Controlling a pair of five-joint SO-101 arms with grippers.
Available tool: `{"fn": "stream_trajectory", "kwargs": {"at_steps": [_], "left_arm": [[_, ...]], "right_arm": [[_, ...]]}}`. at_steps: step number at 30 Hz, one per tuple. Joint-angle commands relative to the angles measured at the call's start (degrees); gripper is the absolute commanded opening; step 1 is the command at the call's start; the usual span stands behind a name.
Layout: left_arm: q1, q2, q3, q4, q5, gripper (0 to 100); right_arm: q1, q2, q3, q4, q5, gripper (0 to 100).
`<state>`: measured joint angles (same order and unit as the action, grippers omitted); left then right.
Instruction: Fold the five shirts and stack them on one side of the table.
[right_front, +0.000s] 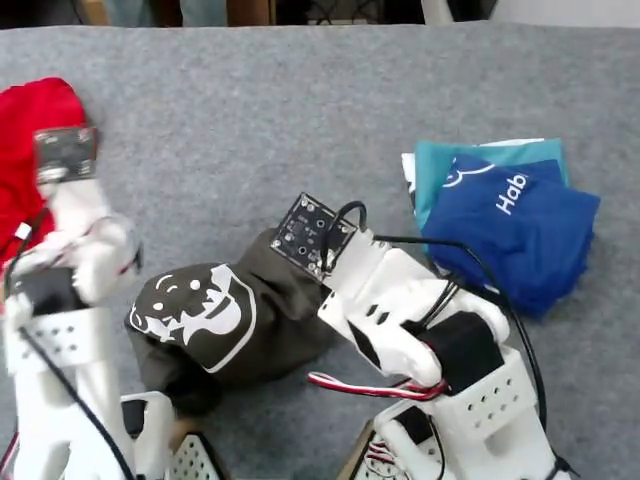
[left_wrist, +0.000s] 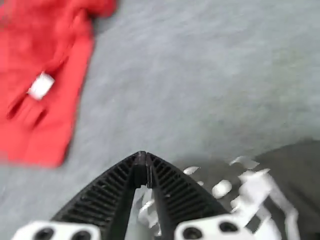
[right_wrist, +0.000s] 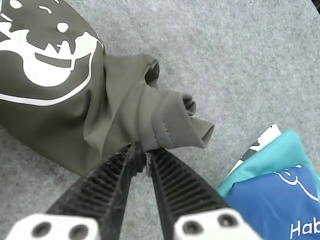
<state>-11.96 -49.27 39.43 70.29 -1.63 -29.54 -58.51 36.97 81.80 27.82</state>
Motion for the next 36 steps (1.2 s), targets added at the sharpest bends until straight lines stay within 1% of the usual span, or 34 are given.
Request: {"fn": "stream_trajectory", "kwargs": {"at_steps": [1, 3, 5, 7, 12, 17, 18, 19, 21, 22, 23, 25, 26, 29, 31, 36], "left_arm": [[8.48, 6.51, 1.01, -8.26, 3.69, 4], [10.77, 13.54, 0.66, -10.37, 6.07, 8], [12.26, 21.45, -1.98, -10.73, 9.41, 14], [13.14, 28.92, -5.76, -10.55, 11.16, 17], [16.57, 44.48, -12.26, -9.05, 11.34, 17], [18.68, 55.82, -15.43, -7.74, 11.52, 17], [18.59, 57.41, -15.96, -7.74, 11.52, 16], [18.42, 58.64, -16.40, -7.74, 11.52, 14], [18.15, 59.34, -16.92, -7.65, 11.34, 3], [17.80, 58.99, -17.19, -7.03, 11.25, 3], [17.54, 58.37, -17.36, -6.24, 11.52, 5], [16.22, 56.26, -18.77, -4.40, 11.34, 2], [15.34, 54.77, -19.74, -3.16, 11.43, 3], [11.30, 48.79, -23.08, 0.35, 11.25, 3], [8.22, 44.13, -25.45, 2.37, 11.08, 3], [1.89, 32.88, -30.55, 6.95, 6.51, 3]], "right_arm": [[-0.62, -0.92, 2.42, -1.23, 0.26, 1.5], [-0.35, -0.92, 5.67, -2.29, 0.26, 1.5], [-0.35, -1.01, 9.36, -4.04, 0.35, 1.5], [-0.35, -1.01, 12.97, -6.68, 0.35, 1.5], [-0.35, -1.01, 15.52, -8.97, -0.18, 1.5], [-0.26, -1.01, 15.52, -9.05, -0.18, 1.5], [-0.26, -1.01, 15.52, -9.05, -0.18, 1.5], [-0.26, -1.01, 15.60, -9.05, -0.18, 1.5], [-0.26, -1.01, 15.69, -9.14, -0.18, 1.5], [-0.26, -1.01, 15.69, -9.14, -0.18, 1.5], [0.35, -1.01, 15.69, -9.41, -0.18, 1.5], [2.29, -1.01, 15.69, -11.16, -0.18, 1.5], [3.60, -0.75, 15.60, -12.31, -0.18, 1.5], [7.21, -0.66, 15.34, -16.26, -0.18, 1.5], [8.35, -1.01, 15.16, -18.20, -0.18, 1.5], [8.44, -0.66, 12.44, -18.90, -0.18, 1.5]]}}
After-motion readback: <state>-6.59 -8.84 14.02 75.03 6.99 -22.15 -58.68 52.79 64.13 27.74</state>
